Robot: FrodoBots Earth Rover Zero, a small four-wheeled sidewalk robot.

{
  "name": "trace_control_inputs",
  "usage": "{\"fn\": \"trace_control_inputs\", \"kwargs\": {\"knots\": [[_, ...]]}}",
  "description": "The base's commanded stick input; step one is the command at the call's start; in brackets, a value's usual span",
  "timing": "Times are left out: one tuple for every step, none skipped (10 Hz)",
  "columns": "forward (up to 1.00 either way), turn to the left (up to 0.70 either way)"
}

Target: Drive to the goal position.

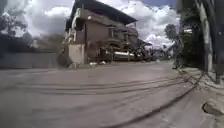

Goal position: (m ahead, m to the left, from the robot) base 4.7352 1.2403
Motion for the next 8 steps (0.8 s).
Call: {"fn": "trace_control_inputs", "kwargs": {"knots": [[1.0, -0.39], [1.0, -0.39], [1.0, -0.39], [1.0, -0.39], [1.0, -0.39], [1.0, -0.35], [1.0, -0.07], [1.0, 0.0]]}}
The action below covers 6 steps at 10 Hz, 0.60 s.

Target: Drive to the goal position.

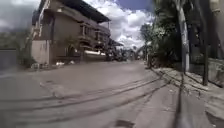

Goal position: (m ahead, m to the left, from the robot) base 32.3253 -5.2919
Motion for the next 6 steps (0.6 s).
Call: {"fn": "trace_control_inputs", "kwargs": {"knots": [[1.0, 0.0], [1.0, 0.0], [1.0, 0.0], [1.0, 0.0], [1.0, 0.0], [1.0, 0.0]]}}
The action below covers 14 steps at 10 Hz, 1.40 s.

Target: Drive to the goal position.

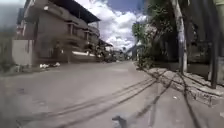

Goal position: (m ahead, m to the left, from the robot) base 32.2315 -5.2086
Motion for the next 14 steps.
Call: {"fn": "trace_control_inputs", "kwargs": {"knots": [[1.0, 0.0], [1.0, 0.0], [1.0, 0.0], [1.0, 0.0], [1.0, 0.0], [1.0, 0.0], [1.0, 0.0], [1.0, 0.0], [1.0, 0.0], [1.0, 0.0], [1.0, 0.0], [1.0, 0.0], [1.0, 0.0], [1.0, 0.0]]}}
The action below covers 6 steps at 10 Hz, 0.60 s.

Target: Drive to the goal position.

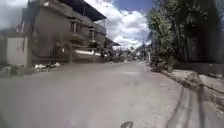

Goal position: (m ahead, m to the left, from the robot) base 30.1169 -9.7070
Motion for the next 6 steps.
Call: {"fn": "trace_control_inputs", "kwargs": {"knots": [[1.0, 0.0], [1.0, 0.0], [1.0, 0.0], [1.0, 0.0], [1.0, 0.0], [1.0, 0.0]]}}
